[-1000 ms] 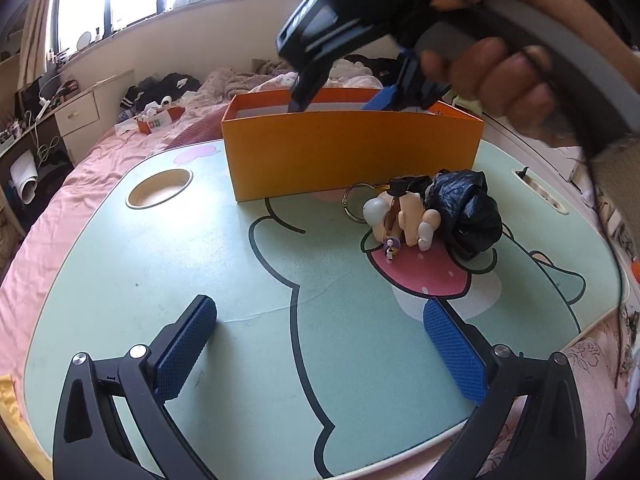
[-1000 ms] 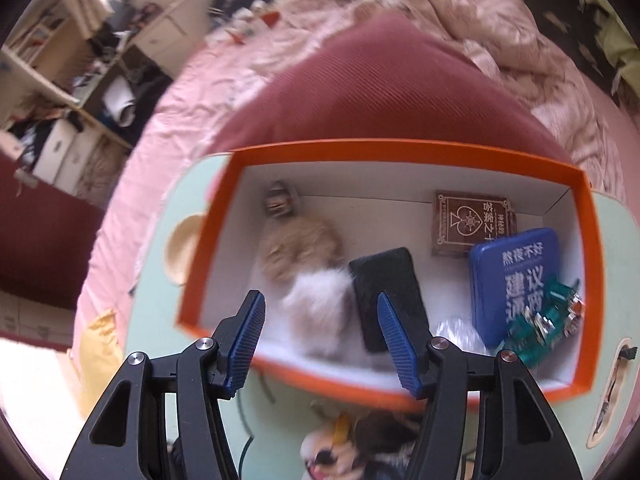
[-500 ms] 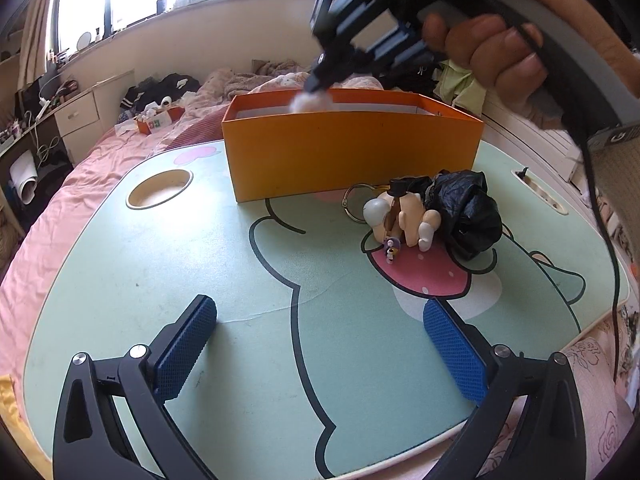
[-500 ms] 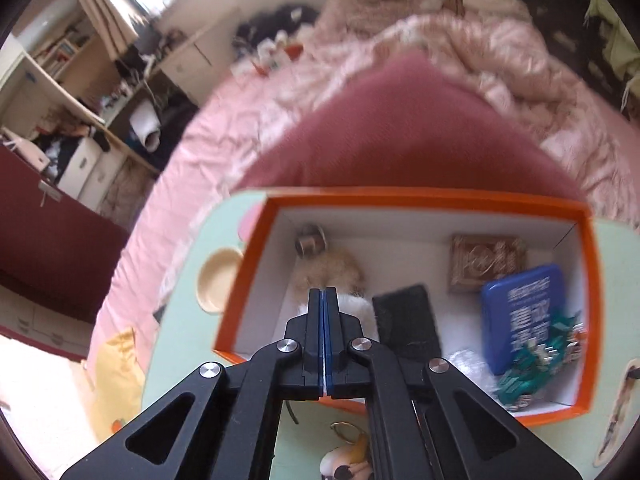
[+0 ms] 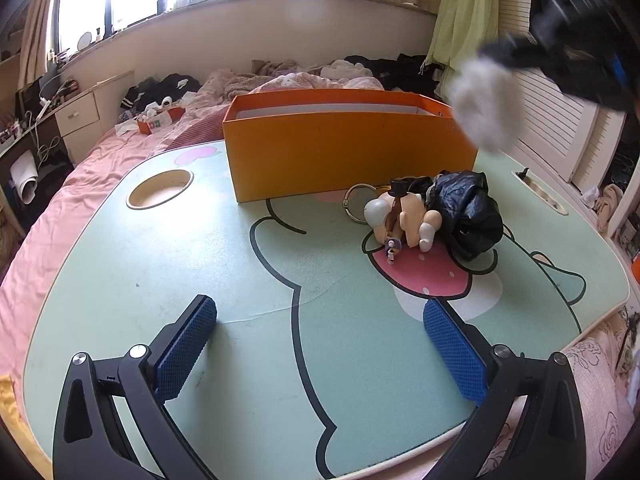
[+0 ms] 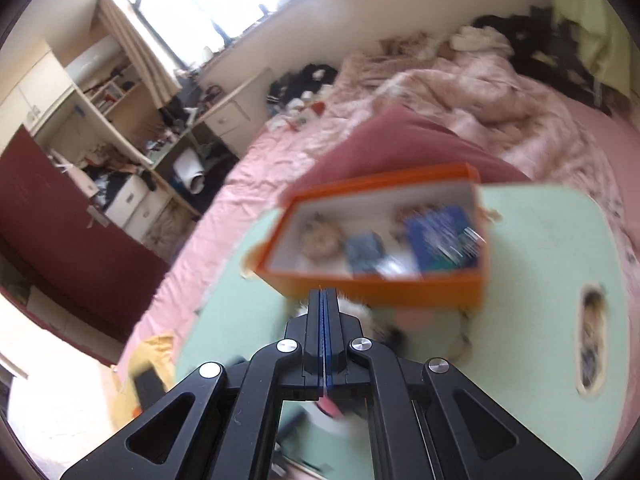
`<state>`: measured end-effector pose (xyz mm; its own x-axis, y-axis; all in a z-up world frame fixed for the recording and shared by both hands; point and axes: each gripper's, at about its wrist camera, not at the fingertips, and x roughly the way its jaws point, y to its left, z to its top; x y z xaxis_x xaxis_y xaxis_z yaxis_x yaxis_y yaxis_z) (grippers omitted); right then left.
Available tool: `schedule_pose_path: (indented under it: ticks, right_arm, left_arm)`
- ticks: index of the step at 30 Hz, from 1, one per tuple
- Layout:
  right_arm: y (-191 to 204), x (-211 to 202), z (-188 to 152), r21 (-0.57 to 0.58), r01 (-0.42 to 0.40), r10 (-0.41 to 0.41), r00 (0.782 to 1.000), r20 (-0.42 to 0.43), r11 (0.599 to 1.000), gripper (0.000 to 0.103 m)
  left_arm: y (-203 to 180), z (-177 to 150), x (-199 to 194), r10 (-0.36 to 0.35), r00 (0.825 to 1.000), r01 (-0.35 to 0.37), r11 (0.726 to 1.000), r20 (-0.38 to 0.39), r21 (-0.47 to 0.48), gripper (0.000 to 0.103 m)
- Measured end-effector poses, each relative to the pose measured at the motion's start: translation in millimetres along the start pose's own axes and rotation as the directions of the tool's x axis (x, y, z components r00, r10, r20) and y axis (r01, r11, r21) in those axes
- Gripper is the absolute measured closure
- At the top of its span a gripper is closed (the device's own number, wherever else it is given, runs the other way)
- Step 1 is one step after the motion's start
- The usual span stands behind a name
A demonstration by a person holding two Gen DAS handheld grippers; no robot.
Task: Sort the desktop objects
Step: 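Carry the white fluffy ball out and set it against the black bag, then reach into the box and grasp the black pouch with the left gripper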
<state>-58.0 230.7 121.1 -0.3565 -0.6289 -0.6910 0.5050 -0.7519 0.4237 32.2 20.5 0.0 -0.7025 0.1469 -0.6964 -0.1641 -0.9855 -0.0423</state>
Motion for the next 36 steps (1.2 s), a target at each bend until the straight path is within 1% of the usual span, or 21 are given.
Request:
schedule_pose_path:
  ticks: [2,3,5,7,9,11,13,14,15,16,17,20,23,25,26,27,28,29,30,32,36]
  right_arm:
    - [-12.6,0.8,-17.1,0.002,0.065,-0.065,0.998,-0.007,0.998,0.101]
    - [-19.9,5.3,-25.0,0.013,0.07,-0.07,0.997,-0.018,0.997,0.101]
    - [-34.4,17.7,-35.0,0.06,0.04,-0.037,0.998,-0.049,0.997,0.101]
    - [-45.9,32.1,-38.9,0.095,0.017,-0.011,0.998,-0.059,0.995,0.101]
    - [-49.0,39.5,-39.9,0.097,0.004,-0.001,0.999,-0.036,0.995,0.098]
    - [-50.3,36.5,-42.3,0.088,0.004,-0.006,1.0,0.017,0.996,0.098]
    - [-48.6,25.6,-48.4,0.072,0.011,-0.017,0.996,0.084,0.997,0.083]
    - [-46.9,18.1,-53.4,0.061,0.018,-0.025,0.993,0.114,0.998,0.064]
    - [-44.2,12.2,-56.2,0.047,0.028,-0.034,0.99,0.14,0.999,0.05]
    - [-40.8,2.9,-64.4,0.019,0.052,-0.054,0.984,0.169,0.998,0.047]
    - [-37.7,-2.8,-71.1,-0.007,0.08,-0.077,0.981,0.179,0.997,0.047]
    - [-29.0,-11.2,-97.3,-0.084,0.211,-0.194,0.966,0.172,0.974,0.047]
    - [-29.1,-6.8,-121.4,-0.134,0.299,-0.282,0.95,0.133,0.945,0.043]
    - [-32.8,2.1,-129.3,-0.144,0.324,-0.312,0.945,0.099,0.935,0.042]
    - [-31.4,3.9,-131.3,-0.159,0.346,-0.329,0.936,0.125,0.925,0.039]
    - [-29.8,7.9,-132.9,-0.169,0.371,-0.353,0.927,0.13,0.913,0.031]
    - [-27.5,12.0,-133.9,-0.179,0.396,-0.375,0.916,0.139,0.901,0.03]
    - [-25.1,16.7,-134.6,-0.189,0.419,-0.397,0.907,0.143,0.888,0.025]
    - [-22.6,21.3,-136.3,-0.203,0.445,-0.42,0.894,0.154,0.872,0.014]
    - [-20.8,27.0,-139.4,-0.215,0.435,-0.409,0.899,0.155,0.874,0.001]
    - [-25.2,27.4,-139.3,-0.215,0.426,-0.401,0.903,0.153,0.879,0.0]
  left_arm:
    - [0.3,0.1,-0.4,0.0,1.0,0.0,1.0,0.0,0.0,0.0]
    - [0.4,0.3,-0.7,0.001,1.0,-0.001,1.0,0.0,0.0,0.0]
    - [0.4,0.2,-0.6,0.0,1.0,0.0,1.0,0.0,0.0,0.0]
    - [0.3,0.4,-0.6,-0.001,1.0,0.001,1.0,0.0,0.0,0.0]
    - [-0.1,0.3,-0.6,0.0,1.0,0.0,1.0,0.001,0.001,0.0]
    - [0.1,0.3,-0.4,0.0,1.0,0.0,1.0,0.0,0.0,0.0]
    - [0.0,0.4,-0.4,0.0,1.0,0.0,1.0,0.0,0.0,0.0]
    - [-0.1,0.5,-0.4,0.0,1.0,0.0,1.0,0.0,0.0,0.0]
    - [-0.1,0.3,-0.3,0.0,1.0,0.0,1.0,0.0,0.0,0.0]
    - [-0.1,0.4,-0.3,0.0,1.0,0.0,1.0,0.0,0.0,0.0]
    - [-0.2,0.4,-0.4,0.0,1.0,0.0,1.0,0.001,0.0,0.0]
    - [0.1,0.4,-0.4,0.0,1.0,0.0,1.0,0.001,0.001,0.0]
    - [0.2,0.3,-0.2,-0.001,1.0,0.001,1.0,0.0,0.001,0.0]
    - [0.2,0.4,-0.2,-0.001,1.0,0.001,1.0,0.0,0.0,0.0]
    - [0.1,0.2,-0.2,0.0,1.0,0.0,1.0,0.001,0.002,0.0]
    - [0.2,0.6,-0.5,0.0,1.0,0.0,1.0,0.0,0.002,0.0]
    - [0.3,0.7,-0.6,0.0,1.0,0.0,1.0,0.0,0.002,0.0]
    - [-0.1,0.4,-0.7,0.0,1.0,0.0,1.0,0.001,0.003,0.0]
    - [-0.2,0.4,-0.8,0.0,1.0,0.0,1.0,0.0,0.003,0.0]
    - [-0.3,0.6,-1.3,0.0,1.0,0.0,1.0,0.0,0.001,0.0]
    - [-1.5,1.4,-2.6,0.001,1.0,-0.001,1.0,0.0,0.002,0.0]
